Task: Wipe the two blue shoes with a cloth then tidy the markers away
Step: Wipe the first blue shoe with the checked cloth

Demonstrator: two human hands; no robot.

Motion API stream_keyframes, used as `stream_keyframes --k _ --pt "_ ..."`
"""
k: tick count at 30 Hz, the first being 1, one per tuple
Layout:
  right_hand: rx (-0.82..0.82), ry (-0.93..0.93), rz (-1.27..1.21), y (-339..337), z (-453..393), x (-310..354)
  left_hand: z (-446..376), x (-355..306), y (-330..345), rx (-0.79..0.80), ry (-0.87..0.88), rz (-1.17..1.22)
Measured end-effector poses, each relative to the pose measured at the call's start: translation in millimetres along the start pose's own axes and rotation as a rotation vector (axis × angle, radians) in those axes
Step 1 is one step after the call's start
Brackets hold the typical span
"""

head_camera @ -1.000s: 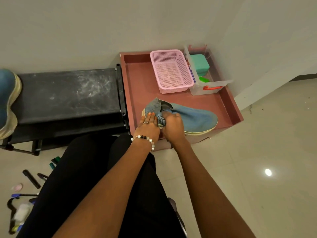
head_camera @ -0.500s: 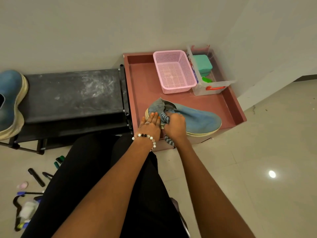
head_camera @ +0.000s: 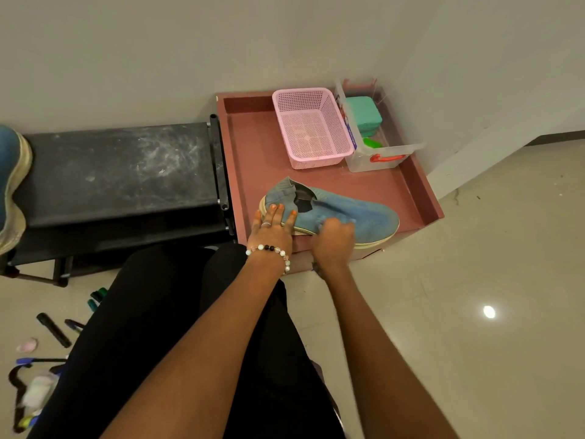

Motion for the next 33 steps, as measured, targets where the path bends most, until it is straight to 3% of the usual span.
stream_keyframes --k 3,7,12,15,17,21,25,31,33 --pt "0.051 -0.146 -0.095 9.5 -1.4 42.6 -2.5 3.7 3.1 0.035 -0.011 -0.014" --pt "0.085 -0.339 0.085 -1.1 4.7 14.7 0.3 0.9 -1.1 -0.005 -0.01 0.003" --pt "-0.043 -0.126 0.313 -20.7 5.0 -71.4 1.0 -0.7 -5.2 -0.017 -0.018 0.006" --pt "-0.052 0.06 0.346 -11.9 7.5 -62.0 0.7 -3.2 -4.1 -0.011 -0.032 0.012" --pt "-0.033 0.105 0.224 -5.6 6.5 -32.7 0.2 -3.5 -5.2 -0.022 -0.044 0.026" --pt "0.035 -0.217 -0.017 13.2 1.9 30.0 -0.6 -1.4 -4.9 -0.004 -0.041 0.048" --pt "0.016 -0.462 -0.062 2.9 7.0 5.5 2.1 -3.3 -6.8 -0.035 -0.041 0.027" --pt "-0.149 -0.37 0.257 -33.8 9.7 -77.7 3.2 -3.4 -6.6 -0.044 -0.044 0.022" --pt "-0.137 -0.291 0.337 -37.7 7.1 -92.8 2.2 -3.7 -6.2 -0.045 -0.039 0.026"
Point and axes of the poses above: each hand's wrist, its own z-axis away from the middle knuckle, its own y-axis out of the palm, x = y × z, the point moved 10 cm from there along -z, towards the middle knuckle, and after that the axes turned 5 degrees about x, right-handed, at the moved point
